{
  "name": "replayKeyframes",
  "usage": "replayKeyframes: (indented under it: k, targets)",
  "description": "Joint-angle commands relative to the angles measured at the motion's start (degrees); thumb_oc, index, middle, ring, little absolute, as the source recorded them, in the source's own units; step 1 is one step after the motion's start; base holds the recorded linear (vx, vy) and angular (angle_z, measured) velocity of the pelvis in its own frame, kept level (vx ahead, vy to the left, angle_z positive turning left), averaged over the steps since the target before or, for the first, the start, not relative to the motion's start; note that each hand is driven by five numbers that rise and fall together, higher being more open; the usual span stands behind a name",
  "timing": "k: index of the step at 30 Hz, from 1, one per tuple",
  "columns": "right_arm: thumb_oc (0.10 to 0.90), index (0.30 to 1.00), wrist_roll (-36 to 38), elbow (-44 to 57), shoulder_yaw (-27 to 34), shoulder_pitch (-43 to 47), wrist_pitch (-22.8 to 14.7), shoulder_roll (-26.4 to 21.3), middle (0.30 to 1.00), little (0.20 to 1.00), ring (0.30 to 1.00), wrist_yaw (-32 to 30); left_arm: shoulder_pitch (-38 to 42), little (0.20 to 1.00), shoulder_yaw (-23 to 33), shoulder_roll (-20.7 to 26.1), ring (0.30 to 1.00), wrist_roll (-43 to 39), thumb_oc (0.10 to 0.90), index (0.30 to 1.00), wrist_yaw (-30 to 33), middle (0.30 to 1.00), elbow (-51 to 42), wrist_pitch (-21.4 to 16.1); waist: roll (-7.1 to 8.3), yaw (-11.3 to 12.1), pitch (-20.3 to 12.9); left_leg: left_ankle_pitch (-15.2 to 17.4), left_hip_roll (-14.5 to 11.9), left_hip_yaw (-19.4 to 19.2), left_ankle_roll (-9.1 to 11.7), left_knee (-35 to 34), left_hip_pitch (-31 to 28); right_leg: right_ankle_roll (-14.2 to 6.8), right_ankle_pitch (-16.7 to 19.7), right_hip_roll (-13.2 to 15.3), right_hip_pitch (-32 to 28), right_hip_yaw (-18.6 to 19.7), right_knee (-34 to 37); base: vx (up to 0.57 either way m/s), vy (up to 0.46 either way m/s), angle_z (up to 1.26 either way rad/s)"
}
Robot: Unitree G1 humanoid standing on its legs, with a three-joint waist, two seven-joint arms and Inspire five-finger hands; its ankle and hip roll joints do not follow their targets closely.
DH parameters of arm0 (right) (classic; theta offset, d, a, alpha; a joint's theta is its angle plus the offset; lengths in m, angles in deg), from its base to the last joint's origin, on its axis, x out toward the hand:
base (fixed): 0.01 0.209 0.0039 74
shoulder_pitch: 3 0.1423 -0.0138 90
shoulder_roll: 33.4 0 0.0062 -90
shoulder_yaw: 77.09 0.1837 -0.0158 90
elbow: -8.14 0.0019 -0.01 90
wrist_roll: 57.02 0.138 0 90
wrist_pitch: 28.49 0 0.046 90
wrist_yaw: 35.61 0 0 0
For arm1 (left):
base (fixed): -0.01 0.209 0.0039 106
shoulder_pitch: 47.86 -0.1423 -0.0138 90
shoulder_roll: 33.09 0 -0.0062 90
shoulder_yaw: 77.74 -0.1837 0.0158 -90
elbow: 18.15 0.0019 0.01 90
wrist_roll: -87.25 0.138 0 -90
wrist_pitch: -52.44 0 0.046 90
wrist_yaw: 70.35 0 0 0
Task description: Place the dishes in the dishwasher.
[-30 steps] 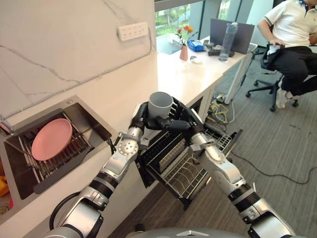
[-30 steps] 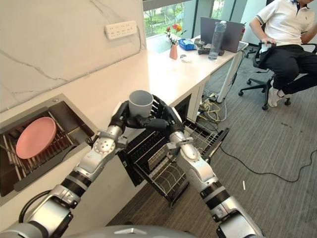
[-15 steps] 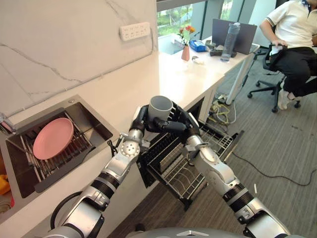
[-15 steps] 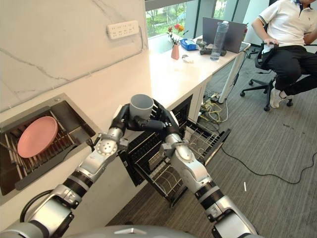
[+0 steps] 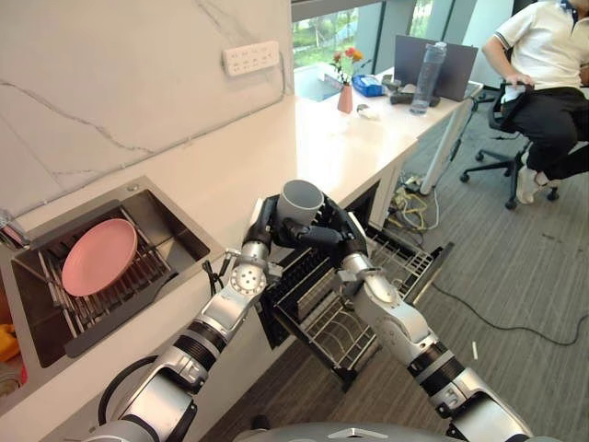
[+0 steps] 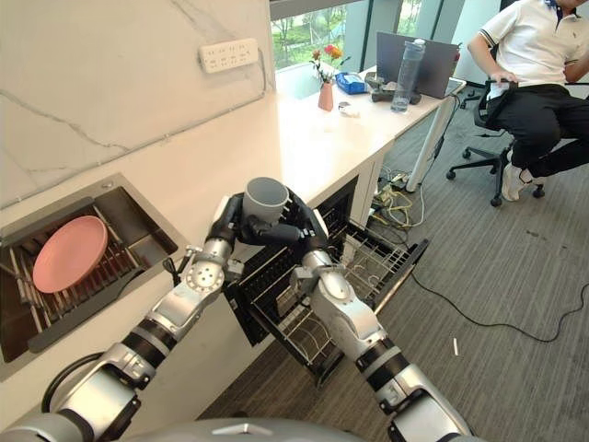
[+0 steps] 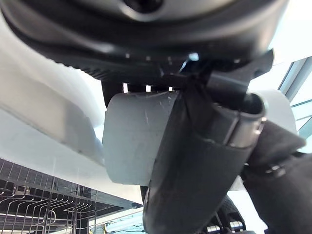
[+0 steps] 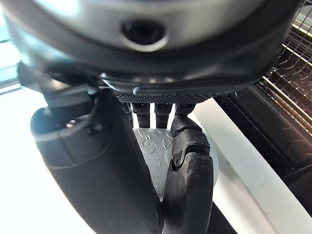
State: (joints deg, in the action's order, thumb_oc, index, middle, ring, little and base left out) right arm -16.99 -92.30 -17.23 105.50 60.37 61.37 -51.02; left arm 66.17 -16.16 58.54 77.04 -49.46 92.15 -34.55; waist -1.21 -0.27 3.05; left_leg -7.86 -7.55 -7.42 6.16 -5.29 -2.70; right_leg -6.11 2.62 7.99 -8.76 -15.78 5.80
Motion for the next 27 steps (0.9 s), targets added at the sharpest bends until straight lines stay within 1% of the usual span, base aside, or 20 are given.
replayKeyframes:
  k: [1,2,3,4,5,6,7,18,23,25,27]
  targets:
    - [0.8,0.9,-2.39,1.33,-3.86,11.57,-2.95,6.85,0.9,0.9,0.9,2.95,19.44,0.3,-8.86,-6.52,0.3,6.52,0.4,0.3,-1.74,0.3,3.08,-7.13,-0.43,2.11,-1.2,8.3,0.24,1.36,-0.87,0.29,-2.35,-4.41,-0.33,4.52,0.65,-1.38,-0.8,0.0,0.0,0.0]
    - [0.8,0.9,-2.3,1.21,-3.97,11.72,-3.02,7.06,0.9,0.9,0.9,2.74,19.52,0.3,-9.14,-6.6,0.3,6.97,0.4,0.3,-1.5,0.3,3.25,-7.09,-0.39,2.11,-1.21,8.3,0.25,1.35,-0.89,0.29,-2.31,-4.4,-0.3,4.52,0.67,-1.35,-0.8,0.0,0.0,0.0]
    - [0.557,0.535,-1.88,0.83,-3.97,12.09,-3.3,7.5,0.535,0.535,0.535,2.2,19.66,0.3,-9.71,-7.11,0.3,7.77,0.4,0.3,-1.07,0.3,3.7,-6.94,-0.28,2.16,-1.25,8.35,0.26,1.35,-0.9,0.29,-2.24,-4.39,-0.24,4.56,0.7,-1.34,-0.8,0.0,0.0,0.0]
    - [0.511,0.467,-1.6,0.72,-4.02,12.26,-3.38,7.78,0.467,0.467,0.467,1.96,19.76,0.3,-10.02,-7.38,0.3,7.93,0.4,0.3,-0.92,0.3,3.95,-6.88,-0.27,2.12,-1.21,8.34,0.26,1.39,-0.9,0.29,-2.21,-4.42,-0.17,4.59,0.73,-1.33,-0.8,0.0,0.0,0.0]
    - [0.488,0.432,-1.59,0.7,-4.01,12.28,-3.39,7.79,0.432,0.432,0.432,1.96,19.78,0.3,-10.03,-7.4,0.3,7.94,0.4,0.3,-0.9,0.3,3.99,-6.9,-0.26,2.13,-1.2,8.34,0.26,1.4,-0.9,0.29,-2.2,-4.42,-0.16,4.6,0.74,-1.34,-0.8,0.0,0.0,0.0]
    - [0.425,0.338,-1.41,0.49,-4.11,12.46,-3.64,8.04,0.338,0.338,0.338,1.65,19.83,0.3,-10.27,-7.65,0.3,8.19,0.4,0.3,-0.61,0.3,4.47,-6.94,-0.22,2.16,-1.17,8.33,0.27,1.43,-0.92,0.29,-2.17,-4.42,-0.16,4.58,0.75,-1.34,-0.8,0.0,0.0,0.0]
    - [0.4,0.3,-1.37,0.47,-4.22,12.57,-3.79,8.3,0.3,0.3,0.3,1.32,19.88,0.3,-10.45,-7.92,0.3,8.09,0.4,0.3,-0.45,0.3,4.83,-6.85,-0.22,2.15,-1.14,8.31,0.27,1.43,-0.94,0.29,-2.13,-4.43,-0.14,4.59,0.75,-1.34,-0.8,0.0,0.0,0.0]
    - [0.4,0.3,-2.91,0.74,-3.17,12.97,-7.07,9.57,0.3,0.3,0.3,-1.88,20.29,0.3,-11.34,-9.73,0.3,6.24,0.4,0.3,1.59,0.3,5.66,-7.89,-0.4,1.79,-0.92,8.37,0.47,1.32,-1.13,0.29,-2.07,-4.43,-0.12,4.63,0.8,-1.37,-0.8,0.0,0.0,0.0]
    - [0.4,0.3,-4.07,1.52,-1.83,12.87,-9.36,9.98,0.3,0.3,0.3,-5.04,20.54,0.3,-11.47,-10.51,0.3,5.02,0.4,0.3,3.41,0.3,5.66,-8.71,-0.5,1.47,-0.9,8.44,0.41,1.47,-1.17,0.29,-2.15,-4.47,-0.26,4.68,0.85,-1.45,-0.86,0.0,0.0,0.0]
    - [0.4,0.3,-4.28,1.66,-1.38,12.92,-9.6,10.02,0.3,0.3,0.3,-5.64,20.71,0.3,-11.52,-10.69,0.3,4.99,0.4,0.3,3.74,0.3,5.79,-8.85,-0.48,1.4,-0.91,8.44,0.42,1.51,-1.17,0.29,-2.16,-4.45,-0.26,4.66,0.82,-1.49,-0.88,0.0,0.0,0.0]
    - [0.4,0.3,-5.02,2.32,-0.44,13.0,-10.83,10.13,0.3,0.3,0.3,-7.5,20.99,0.3,-11.89,-11.0,0.3,5.04,0.4,0.3,4.4,0.3,5.74,-9.19,-0.56,1.15,-0.99,8.49,0.4,1.56,-1.17,0.29,-2.23,-4.41,-0.39,4.57,0.78,-1.44,-0.88,0.0,0.0,0.02]
